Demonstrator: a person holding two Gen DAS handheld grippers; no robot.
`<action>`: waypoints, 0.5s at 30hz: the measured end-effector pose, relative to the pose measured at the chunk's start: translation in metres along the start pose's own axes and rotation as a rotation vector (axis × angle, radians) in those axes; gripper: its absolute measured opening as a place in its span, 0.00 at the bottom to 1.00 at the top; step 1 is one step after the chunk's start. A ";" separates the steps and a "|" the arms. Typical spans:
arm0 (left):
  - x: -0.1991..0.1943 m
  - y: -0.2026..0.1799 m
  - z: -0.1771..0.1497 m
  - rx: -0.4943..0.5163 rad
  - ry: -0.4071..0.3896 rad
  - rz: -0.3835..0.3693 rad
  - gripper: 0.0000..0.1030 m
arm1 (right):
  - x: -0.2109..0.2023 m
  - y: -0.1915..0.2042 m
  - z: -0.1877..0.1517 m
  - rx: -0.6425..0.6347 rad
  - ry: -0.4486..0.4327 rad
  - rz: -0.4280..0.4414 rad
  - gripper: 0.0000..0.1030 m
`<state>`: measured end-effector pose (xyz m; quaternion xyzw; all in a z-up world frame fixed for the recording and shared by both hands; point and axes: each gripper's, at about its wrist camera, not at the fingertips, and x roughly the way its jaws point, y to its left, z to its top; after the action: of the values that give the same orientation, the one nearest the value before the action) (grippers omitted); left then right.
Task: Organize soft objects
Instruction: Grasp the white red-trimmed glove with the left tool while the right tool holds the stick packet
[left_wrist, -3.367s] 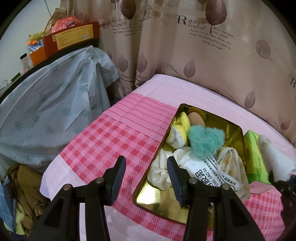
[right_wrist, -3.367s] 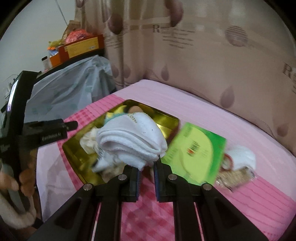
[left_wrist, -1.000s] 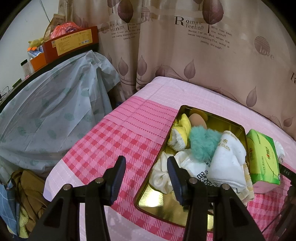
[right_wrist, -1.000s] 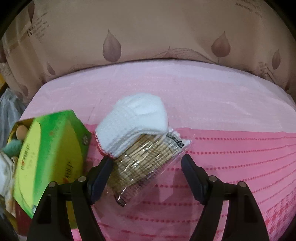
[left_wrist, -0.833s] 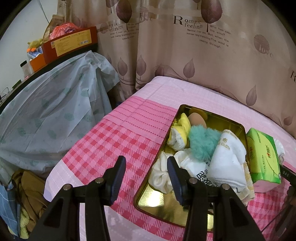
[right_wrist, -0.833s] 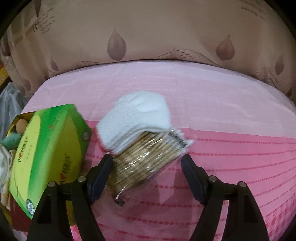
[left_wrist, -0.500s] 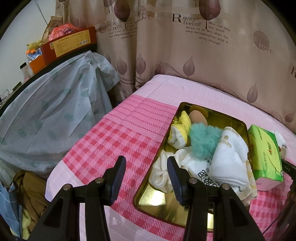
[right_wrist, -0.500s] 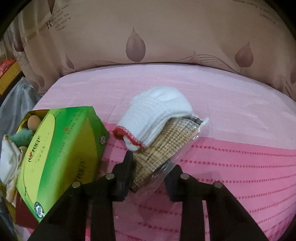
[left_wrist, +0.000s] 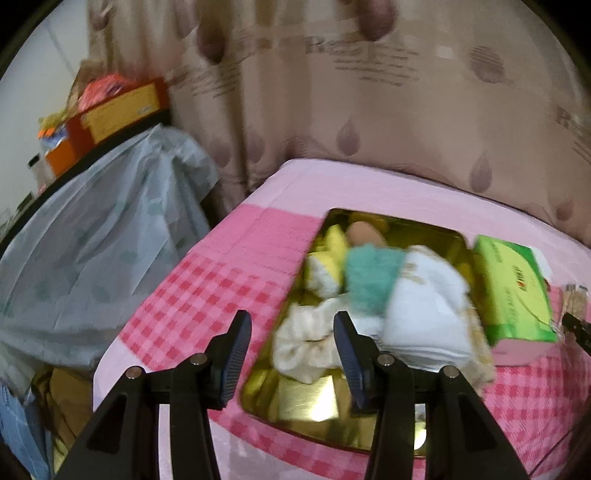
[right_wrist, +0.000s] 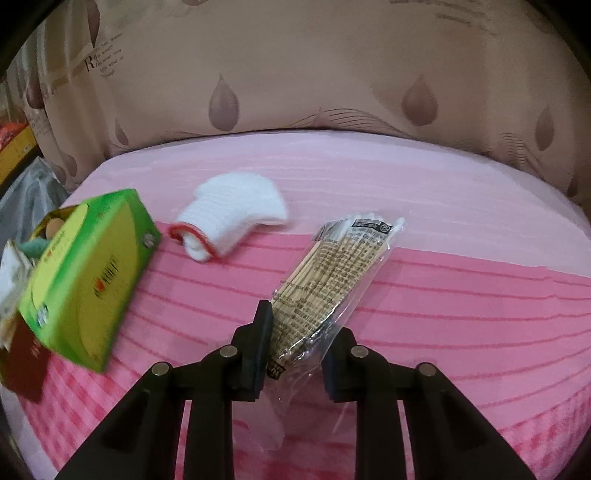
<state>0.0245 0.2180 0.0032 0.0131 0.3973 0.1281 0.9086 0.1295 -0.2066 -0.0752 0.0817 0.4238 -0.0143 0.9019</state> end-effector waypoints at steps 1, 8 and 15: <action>-0.003 -0.006 0.000 0.020 -0.005 -0.006 0.47 | -0.001 0.000 0.000 -0.005 -0.003 -0.007 0.20; -0.028 -0.073 0.004 0.159 -0.050 -0.122 0.54 | 0.000 -0.008 0.001 0.016 -0.012 -0.003 0.19; -0.042 -0.157 0.020 0.287 -0.051 -0.291 0.56 | -0.010 -0.030 -0.011 0.010 -0.013 -0.021 0.19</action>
<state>0.0471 0.0572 0.0274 0.0883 0.3862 -0.0629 0.9160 0.1118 -0.2349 -0.0786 0.0814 0.4189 -0.0265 0.9040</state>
